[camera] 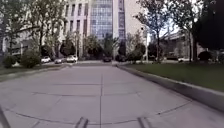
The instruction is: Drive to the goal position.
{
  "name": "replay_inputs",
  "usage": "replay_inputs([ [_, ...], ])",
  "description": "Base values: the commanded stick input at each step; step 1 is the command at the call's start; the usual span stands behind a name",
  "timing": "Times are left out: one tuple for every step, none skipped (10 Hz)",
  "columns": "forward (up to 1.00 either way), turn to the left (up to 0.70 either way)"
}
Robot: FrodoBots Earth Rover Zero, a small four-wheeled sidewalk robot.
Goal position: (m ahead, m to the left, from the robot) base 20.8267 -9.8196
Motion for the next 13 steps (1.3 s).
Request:
replay_inputs([
  [0.70,0.14],
  [0.70,0.14],
  [0.70,0.14],
  [0.70,0.14],
  [0.70,0.14],
  [0.70,0.14],
  [0.70,0.00],
  [0.70,0.00],
  [0.70,0.00],
  [0.70,0.00],
  [0.70,0.00],
  [0.70,0.00],
  [0.70,0.00],
])
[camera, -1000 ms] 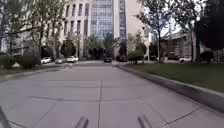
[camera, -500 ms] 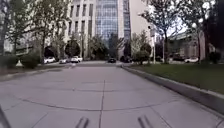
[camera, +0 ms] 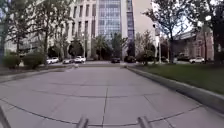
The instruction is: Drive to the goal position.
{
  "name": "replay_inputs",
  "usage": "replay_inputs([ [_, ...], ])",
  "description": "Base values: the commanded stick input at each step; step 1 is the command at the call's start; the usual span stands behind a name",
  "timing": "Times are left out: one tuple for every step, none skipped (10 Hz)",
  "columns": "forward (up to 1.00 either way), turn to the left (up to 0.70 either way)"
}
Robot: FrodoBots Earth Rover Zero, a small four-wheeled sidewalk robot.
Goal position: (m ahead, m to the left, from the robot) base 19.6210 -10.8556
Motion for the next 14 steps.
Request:
replay_inputs([
  [0.70,0.00],
  [0.70,0.00],
  [0.70,0.00],
  [0.70,0.00],
  [0.70,0.00],
  [0.70,0.00],
  [0.70,0.00],
  [0.70,0.00],
  [0.70,0.00],
  [0.70,0.00],
  [0.70,0.00],
  [0.70,0.00],
  [0.70,0.00],
  [0.70,0.00],
])
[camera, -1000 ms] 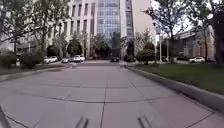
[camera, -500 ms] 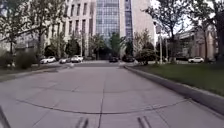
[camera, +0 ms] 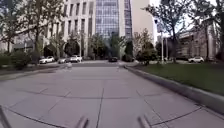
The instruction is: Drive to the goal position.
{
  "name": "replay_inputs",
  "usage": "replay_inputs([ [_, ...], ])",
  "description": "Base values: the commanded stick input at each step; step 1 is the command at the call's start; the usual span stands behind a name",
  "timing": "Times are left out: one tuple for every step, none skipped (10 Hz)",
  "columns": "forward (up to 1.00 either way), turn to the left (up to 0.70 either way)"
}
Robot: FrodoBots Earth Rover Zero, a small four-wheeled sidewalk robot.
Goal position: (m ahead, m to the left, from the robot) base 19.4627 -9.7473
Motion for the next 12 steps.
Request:
replay_inputs([
  [0.70,0.00],
  [0.70,0.00],
  [0.70,0.00],
  [0.70,0.00],
  [0.70,0.00],
  [0.70,0.00],
  [0.70,0.01],
  [0.70,0.03],
  [0.70,0.14],
  [0.70,0.14],
  [0.70,0.14],
  [0.70,0.14],
])
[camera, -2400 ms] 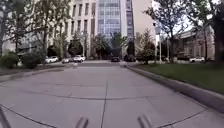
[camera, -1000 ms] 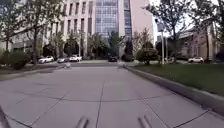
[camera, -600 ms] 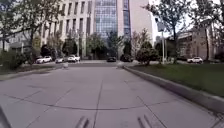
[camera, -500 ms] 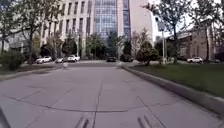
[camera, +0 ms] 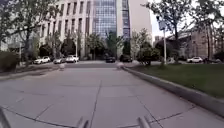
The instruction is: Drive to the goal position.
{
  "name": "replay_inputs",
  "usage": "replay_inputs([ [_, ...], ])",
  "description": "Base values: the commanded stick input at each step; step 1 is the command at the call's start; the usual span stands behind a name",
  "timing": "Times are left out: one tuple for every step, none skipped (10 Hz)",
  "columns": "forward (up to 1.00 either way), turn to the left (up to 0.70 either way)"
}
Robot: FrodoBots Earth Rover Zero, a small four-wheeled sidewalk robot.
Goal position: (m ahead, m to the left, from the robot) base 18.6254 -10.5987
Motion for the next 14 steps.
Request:
replay_inputs([
  [0.70,0.14],
  [0.70,0.14],
  [0.70,0.14],
  [0.70,0.13],
  [0.70,0.04],
  [0.70,0.00],
  [0.70,0.00],
  [0.70,0.00],
  [0.70,0.00],
  [0.70,0.00],
  [0.70,0.00],
  [0.70,0.00],
  [0.70,0.00],
  [0.70,0.00],
])
